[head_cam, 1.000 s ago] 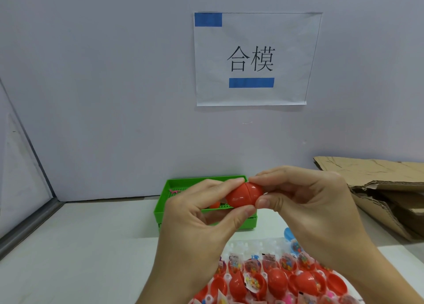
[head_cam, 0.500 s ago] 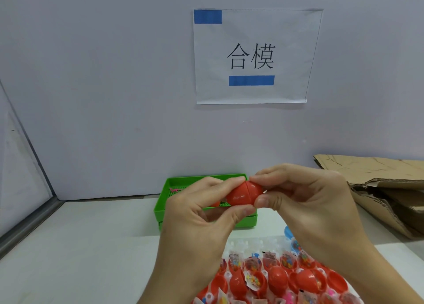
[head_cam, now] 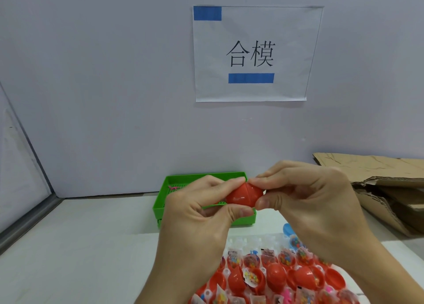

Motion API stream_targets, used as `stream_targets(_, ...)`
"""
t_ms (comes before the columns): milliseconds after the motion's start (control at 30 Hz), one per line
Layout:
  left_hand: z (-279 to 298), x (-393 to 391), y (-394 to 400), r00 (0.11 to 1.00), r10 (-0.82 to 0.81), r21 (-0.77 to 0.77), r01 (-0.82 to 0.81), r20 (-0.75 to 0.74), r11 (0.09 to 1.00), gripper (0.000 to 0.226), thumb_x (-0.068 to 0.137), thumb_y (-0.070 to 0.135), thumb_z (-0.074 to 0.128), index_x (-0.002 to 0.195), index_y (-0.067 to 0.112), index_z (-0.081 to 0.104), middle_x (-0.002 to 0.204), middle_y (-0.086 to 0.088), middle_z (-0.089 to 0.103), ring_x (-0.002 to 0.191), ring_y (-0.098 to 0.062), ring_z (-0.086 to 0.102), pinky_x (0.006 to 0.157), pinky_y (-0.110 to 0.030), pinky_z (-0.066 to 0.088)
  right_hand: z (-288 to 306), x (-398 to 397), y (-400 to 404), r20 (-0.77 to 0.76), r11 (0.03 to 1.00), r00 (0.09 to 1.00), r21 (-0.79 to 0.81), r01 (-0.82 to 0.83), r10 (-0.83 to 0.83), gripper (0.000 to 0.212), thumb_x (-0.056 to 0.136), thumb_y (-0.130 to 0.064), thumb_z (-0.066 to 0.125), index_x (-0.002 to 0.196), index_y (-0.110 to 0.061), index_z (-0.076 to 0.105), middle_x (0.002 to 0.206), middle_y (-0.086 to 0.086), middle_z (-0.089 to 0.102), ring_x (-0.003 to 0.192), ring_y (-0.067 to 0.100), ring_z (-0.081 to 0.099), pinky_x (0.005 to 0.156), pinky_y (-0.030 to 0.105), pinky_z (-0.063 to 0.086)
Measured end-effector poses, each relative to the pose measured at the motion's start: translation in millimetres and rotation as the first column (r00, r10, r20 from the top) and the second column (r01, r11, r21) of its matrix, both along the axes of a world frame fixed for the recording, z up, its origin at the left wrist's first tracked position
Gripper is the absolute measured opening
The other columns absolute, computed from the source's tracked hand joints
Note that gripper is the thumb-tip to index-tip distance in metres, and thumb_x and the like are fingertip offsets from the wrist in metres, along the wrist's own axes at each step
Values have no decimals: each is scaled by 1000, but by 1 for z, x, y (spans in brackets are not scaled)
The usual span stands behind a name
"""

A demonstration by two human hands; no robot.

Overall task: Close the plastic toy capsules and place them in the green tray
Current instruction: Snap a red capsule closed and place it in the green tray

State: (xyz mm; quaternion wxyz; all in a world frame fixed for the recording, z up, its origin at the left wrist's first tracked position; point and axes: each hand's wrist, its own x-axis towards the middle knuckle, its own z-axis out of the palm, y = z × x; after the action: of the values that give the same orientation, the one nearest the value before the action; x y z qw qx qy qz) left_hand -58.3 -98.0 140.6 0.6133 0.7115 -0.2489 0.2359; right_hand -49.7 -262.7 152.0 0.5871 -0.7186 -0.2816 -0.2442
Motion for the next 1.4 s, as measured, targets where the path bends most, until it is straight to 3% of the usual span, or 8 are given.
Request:
stream_targets(233, 0, -1, -2, 999, 44, 31, -45, 30, 998, 42, 66, -10, 79, 91, 24, 78, 78, 5, 71, 73, -4, 69, 64, -9, 53, 0, -2, 1, 6, 998, 999, -39, 42, -42, 19, 60, -13, 77, 77, -21, 79, 74, -5, 75, 73, 12, 72, 70, 26, 60)
stream_targets(400, -4, 1, -4, 991, 114, 71, -119, 69, 990, 50, 71, -20, 73, 90, 26, 78, 78, 8, 71, 74, -4, 69, 64, -9, 54, -1, 0, 2, 43, 991, 995, -102, 91, -87, 30, 62, 4, 84, 75, -22, 79, 74, -10, 74, 73, 11, 72, 70, 25, 59)
stream_targets(567, -7, 2, -5, 980, 160, 86, -171, 116, 982, 45, 74, -15, 74, 95, 24, 80, 82, 10, 71, 80, -10, 70, 71, -22, 58, -2, -1, 4, 49, 998, 997, -43, 56, -54, 18, 61, -14, 77, 77, -21, 79, 75, -9, 74, 73, 10, 72, 70, 22, 59)
stream_targets(700, -3, -1, -6, 986, 118, 70, -127, 115, 989, 31, 75, 11, 70, 97, 32, 75, 87, 11, 69, 87, -15, 69, 74, -23, 57, -3, 1, 6, 31, 995, 999, 102, -23, 20, 19, 63, -10, 76, 80, -16, 80, 77, 1, 75, 74, 15, 74, 71, 22, 58)
stream_targets(800, 0, -2, -6, 997, 34, 37, -37, 66, 999, 25, 79, 17, 69, 101, 29, 74, 92, 8, 69, 91, -17, 69, 75, -20, 56, -1, 1, 4, 0, 989, 998, 133, -60, 61, 21, 66, -11, 76, 86, -16, 78, 82, 2, 77, 78, 15, 75, 72, 20, 58)
stream_targets(1000, -1, -1, -4, 995, -89, -89, 84, -52, 992, 24, 77, 21, 73, 99, 30, 70, 94, 6, 74, 93, -13, 71, 77, -18, 55, 2, -3, -1, -66, 992, 992, 76, -98, 103, 25, 74, -15, 72, 97, -20, 77, 86, -3, 78, 77, 10, 74, 72, 16, 56)
stream_targets(1200, 1, 0, -2, 993, -99, -85, 93, -67, 992, 25, 76, 20, 78, 98, 29, 71, 93, 7, 76, 91, -12, 72, 77, -19, 56, 1, -1, -2, -92, 994, 992, 78, -76, 83, 24, 71, -21, 74, 95, -22, 78, 86, -2, 79, 81, 14, 76, 73, 19, 58)
stream_targets(1400, 2, 0, -2, 983, -152, -149, 135, -107, 980, 31, 66, 19, 76, 96, 24, 74, 89, 4, 78, 85, -14, 75, 76, -17, 56, 1, 0, -3, -49, 997, 997, 52, -57, 59, 22, 70, -13, 75, 90, -19, 78, 84, 0, 78, 81, 17, 75, 74, 24, 59)
